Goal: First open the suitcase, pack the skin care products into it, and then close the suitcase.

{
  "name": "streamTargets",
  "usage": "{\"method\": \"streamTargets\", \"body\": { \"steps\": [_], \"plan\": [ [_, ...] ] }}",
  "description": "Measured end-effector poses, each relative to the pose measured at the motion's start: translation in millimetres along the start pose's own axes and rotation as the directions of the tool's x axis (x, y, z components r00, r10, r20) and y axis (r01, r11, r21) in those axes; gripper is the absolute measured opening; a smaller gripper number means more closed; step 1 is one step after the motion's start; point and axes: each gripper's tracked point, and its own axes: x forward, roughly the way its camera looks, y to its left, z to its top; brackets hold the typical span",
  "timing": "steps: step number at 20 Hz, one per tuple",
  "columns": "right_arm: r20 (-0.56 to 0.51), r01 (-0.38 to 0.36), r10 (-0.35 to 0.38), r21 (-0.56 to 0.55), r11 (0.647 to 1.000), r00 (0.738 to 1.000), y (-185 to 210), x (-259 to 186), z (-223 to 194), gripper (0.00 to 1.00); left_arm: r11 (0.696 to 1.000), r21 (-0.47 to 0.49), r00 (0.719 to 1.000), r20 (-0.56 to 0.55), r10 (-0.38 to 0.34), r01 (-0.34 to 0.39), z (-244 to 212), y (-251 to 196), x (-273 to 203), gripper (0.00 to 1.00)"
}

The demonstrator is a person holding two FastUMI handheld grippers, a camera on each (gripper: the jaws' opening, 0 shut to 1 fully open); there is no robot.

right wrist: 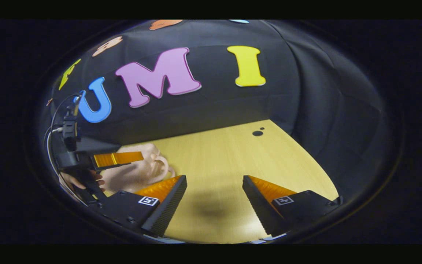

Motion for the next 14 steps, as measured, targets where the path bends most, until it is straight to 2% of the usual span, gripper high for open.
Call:
{"method": "streamTargets", "body": {
  "steps": [2,3,5,7,9,12,14],
  "plan": [
    [0.092,-0.006,0.008,-0.029,1.000,0.996,19.0,-11.1,33.8,0.97,0.996,0.083,0.986,0.162,0.030,-0.044,51.0,5.5,-40.3,0.92],
    [0.132,-0.007,0.013,-0.047,0.999,0.991,29.4,-19.5,49.9,0.97,0.993,0.111,0.977,0.210,0.024,-0.048,70.6,3.9,-58.8,0.95],
    [0.205,-0.007,0.021,-0.070,0.998,0.978,50.5,-35.8,76.1,0.97,0.991,0.133,0.962,0.271,-0.032,-0.005,97.2,-6.0,-93.0,0.96],
    [0.275,-0.015,0.034,-0.069,0.997,0.961,72.5,-58.7,97.0,0.97,0.989,0.150,0.944,0.326,-0.053,0.003,115.8,-2.7,-138.2,0.96],
    [0.359,-0.039,0.063,-0.075,0.996,0.931,99.2,-88.6,116.1,0.97,0.985,0.171,0.922,0.385,-0.039,-0.030,121.9,8.3,-179.9,0.96],
    [0.455,-0.022,0.075,-0.120,0.993,0.887,121.8,-123.6,126.3,0.97,0.973,0.202,0.897,0.441,0.011,-0.111,118.4,35.7,-220.7,0.96],
    [0.489,0.003,0.071,-0.148,0.989,0.869,130.5,-144.2,120.3,0.96,0.975,0.190,0.887,0.461,0.013,-0.113,111.9,44.2,-242.2,0.96]
  ]
}}
